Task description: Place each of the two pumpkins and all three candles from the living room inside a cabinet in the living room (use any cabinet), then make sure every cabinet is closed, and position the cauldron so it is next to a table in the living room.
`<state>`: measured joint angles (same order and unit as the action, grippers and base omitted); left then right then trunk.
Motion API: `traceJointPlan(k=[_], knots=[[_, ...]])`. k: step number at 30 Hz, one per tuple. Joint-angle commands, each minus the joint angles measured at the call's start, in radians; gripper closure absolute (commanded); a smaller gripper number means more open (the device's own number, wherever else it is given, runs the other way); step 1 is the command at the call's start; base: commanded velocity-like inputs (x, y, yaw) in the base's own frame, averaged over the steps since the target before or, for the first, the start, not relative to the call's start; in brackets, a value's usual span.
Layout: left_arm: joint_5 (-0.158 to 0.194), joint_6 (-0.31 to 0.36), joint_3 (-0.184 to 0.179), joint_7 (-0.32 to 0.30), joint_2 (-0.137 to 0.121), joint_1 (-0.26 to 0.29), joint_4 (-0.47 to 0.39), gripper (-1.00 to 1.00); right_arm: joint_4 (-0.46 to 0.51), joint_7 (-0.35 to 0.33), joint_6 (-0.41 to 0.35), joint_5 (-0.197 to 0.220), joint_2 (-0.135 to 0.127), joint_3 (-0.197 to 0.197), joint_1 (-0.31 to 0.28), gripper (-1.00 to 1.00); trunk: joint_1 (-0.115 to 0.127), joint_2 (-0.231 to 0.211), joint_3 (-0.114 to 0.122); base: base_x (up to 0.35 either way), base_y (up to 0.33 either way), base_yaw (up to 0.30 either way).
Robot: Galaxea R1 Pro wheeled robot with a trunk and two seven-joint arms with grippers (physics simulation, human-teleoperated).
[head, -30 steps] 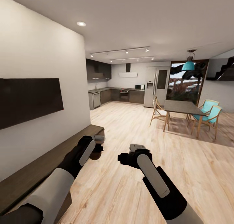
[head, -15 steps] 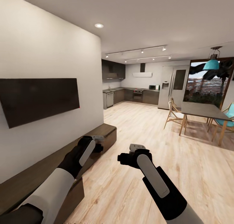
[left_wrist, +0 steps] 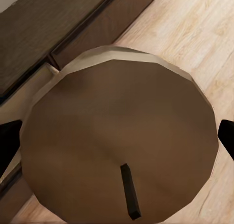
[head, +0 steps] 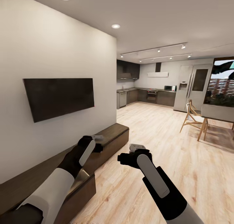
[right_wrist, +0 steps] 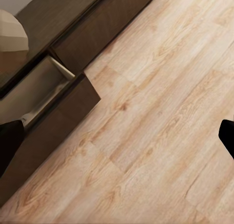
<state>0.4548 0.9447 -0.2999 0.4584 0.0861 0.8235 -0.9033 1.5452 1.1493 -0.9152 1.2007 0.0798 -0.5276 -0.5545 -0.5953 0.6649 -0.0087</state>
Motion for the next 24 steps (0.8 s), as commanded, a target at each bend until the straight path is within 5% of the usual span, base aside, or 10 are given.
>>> traceJointPlan(k=[1, 24], knots=[[0.007, 0.002, -0.002, 0.011, 0.0, 0.001, -0.002, 1.0, 0.001, 0.01, -0.007, 0.008, 0.0, 0.0, -0.001, -1.0, 0.0, 0.001, -0.001, 0.0, 0.0, 0.287], [0.007, 0.002, -0.002, 0.011, 0.0, 0.002, 0.003, 1.0, 0.0, 0.008, -0.007, 0.009, 0.0, 0.0, -0.001, -1.0, 0.0, 0.001, -0.001, 0.0, 0.0, 0.287]])
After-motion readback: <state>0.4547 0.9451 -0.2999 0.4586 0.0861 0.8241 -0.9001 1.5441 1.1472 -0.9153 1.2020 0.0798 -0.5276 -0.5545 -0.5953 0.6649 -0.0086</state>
